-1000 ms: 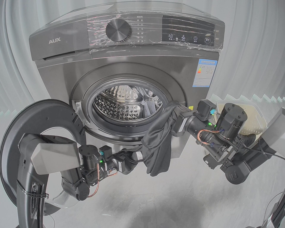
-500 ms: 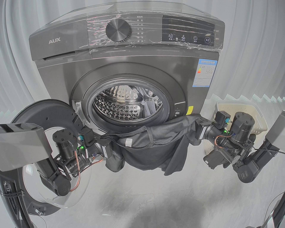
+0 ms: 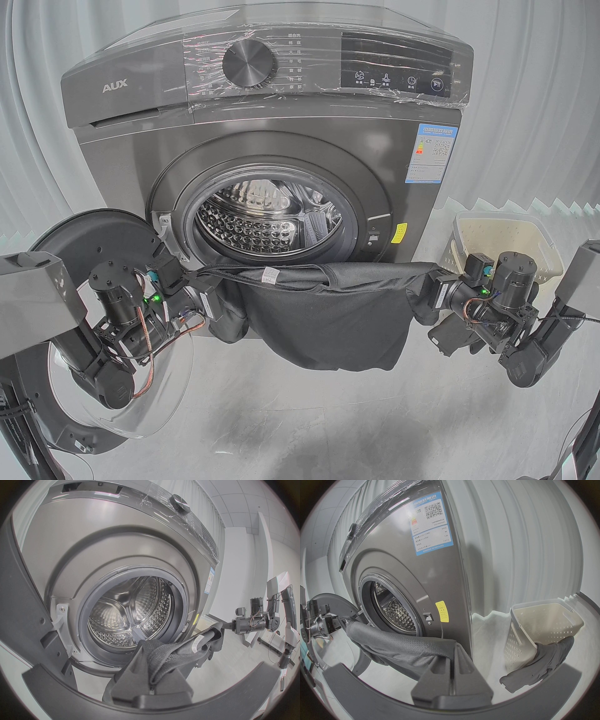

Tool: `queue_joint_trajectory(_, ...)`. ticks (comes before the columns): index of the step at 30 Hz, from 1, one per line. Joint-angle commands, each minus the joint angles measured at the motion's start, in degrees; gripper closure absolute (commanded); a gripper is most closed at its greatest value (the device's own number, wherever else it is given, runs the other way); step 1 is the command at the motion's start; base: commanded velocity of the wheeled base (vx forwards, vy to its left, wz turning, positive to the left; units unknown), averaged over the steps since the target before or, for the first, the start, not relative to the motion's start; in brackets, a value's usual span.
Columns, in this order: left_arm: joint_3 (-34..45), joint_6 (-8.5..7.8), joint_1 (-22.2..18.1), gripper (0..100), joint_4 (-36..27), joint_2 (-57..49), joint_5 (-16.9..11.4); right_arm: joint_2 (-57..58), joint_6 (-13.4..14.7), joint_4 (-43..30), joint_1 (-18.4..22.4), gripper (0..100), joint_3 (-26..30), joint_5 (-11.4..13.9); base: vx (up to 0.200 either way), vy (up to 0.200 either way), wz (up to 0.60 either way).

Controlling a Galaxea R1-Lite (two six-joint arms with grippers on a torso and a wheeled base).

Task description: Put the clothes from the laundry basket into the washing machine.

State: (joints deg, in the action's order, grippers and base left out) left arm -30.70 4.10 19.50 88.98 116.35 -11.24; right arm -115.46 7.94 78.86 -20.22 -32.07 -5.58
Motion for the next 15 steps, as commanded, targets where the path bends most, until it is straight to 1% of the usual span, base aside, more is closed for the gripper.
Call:
queue_joint_trajectory(1,0.4,0.03,-0.2,100,0.1,-1.4,0.0,-0.6,0.0,0.1,0.1,100,0.4,0.0,0.000,0.000,0.00)
queue_joint_trajectory(15,-0.1,0.21,-0.4,100,0.0,-3.6,-0.2,-0.3,0.0,0.1,-1.0,100,1.1,-0.2,0.000,0.000,0.00)
